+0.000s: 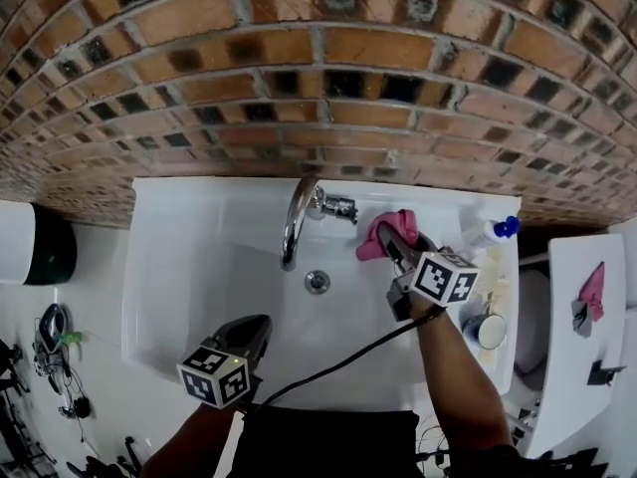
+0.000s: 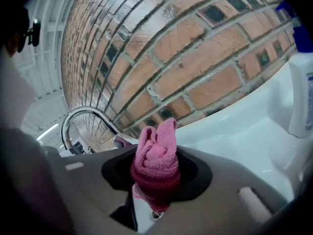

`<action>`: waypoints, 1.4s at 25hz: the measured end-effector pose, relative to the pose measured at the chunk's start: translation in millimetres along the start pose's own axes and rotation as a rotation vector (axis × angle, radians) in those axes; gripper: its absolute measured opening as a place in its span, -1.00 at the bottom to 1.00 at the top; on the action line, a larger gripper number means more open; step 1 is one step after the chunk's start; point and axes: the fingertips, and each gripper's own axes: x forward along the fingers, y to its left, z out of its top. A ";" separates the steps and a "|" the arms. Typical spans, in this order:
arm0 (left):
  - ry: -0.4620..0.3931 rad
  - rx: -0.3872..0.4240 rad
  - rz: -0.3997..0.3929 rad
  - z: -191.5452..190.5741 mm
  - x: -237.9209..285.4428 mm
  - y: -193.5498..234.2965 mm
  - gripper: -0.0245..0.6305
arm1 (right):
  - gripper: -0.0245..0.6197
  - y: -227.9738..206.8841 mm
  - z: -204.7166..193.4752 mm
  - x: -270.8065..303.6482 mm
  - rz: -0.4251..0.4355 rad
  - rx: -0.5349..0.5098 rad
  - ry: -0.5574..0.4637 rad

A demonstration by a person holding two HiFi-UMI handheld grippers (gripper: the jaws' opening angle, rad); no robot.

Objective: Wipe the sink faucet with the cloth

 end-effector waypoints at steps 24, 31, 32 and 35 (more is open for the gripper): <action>0.053 -0.043 0.069 -33.9 4.4 -12.2 -0.91 | -0.46 8.6 8.5 73.4 0.188 0.293 0.005; 0.041 -0.030 0.036 -27.3 -1.6 -13.8 -0.91 | -0.47 44.1 25.3 57.3 0.369 0.421 -0.074; 0.040 -0.029 0.031 -26.8 -3.0 -14.0 -0.91 | -0.47 51.4 28.4 54.7 0.400 0.439 -0.087; 0.035 -0.018 0.017 -25.3 -8.5 -13.7 -0.91 | -0.47 61.9 34.2 47.1 0.418 0.424 -0.106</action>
